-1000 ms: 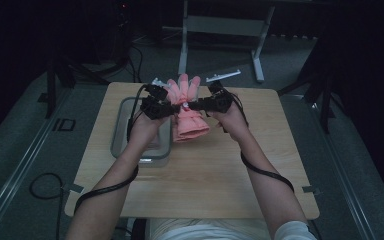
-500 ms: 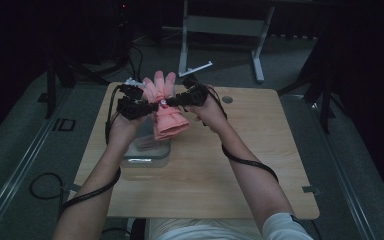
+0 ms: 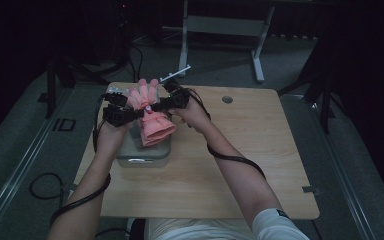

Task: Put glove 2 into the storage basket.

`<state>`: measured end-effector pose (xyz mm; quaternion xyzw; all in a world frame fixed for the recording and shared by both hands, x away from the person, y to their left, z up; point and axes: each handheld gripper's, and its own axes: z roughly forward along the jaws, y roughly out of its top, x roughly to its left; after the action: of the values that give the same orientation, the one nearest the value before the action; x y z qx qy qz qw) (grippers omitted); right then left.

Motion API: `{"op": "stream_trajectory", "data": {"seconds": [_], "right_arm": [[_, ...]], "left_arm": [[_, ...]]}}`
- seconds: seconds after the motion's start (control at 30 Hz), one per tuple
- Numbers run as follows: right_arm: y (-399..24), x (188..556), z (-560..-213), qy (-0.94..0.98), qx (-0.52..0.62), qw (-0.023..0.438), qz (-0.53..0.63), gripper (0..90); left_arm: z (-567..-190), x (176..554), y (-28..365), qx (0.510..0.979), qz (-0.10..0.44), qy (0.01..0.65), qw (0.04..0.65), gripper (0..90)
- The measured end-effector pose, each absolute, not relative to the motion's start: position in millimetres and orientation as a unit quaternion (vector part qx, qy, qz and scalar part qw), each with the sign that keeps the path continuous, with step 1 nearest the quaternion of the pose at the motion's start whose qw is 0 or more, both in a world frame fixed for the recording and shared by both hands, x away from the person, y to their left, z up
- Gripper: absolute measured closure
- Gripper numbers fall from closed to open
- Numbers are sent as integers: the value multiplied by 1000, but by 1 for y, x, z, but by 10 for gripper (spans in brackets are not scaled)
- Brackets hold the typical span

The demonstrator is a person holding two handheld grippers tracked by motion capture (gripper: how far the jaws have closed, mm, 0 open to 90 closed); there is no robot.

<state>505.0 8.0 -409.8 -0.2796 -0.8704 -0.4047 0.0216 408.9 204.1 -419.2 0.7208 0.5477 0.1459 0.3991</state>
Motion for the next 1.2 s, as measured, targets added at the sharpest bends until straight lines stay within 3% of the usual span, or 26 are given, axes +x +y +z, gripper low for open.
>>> {"op": "stream_trajectory", "data": {"seconds": [0.5,1.2], "right_arm": [[36,510,-462,-893,-296,29,-337,639],[36,514,-483,-885,-326,51,-327,612]], "left_arm": [[-475,418,217,711,97,587,374,777],[-485,425,210,724,105,598,327,734]]}}
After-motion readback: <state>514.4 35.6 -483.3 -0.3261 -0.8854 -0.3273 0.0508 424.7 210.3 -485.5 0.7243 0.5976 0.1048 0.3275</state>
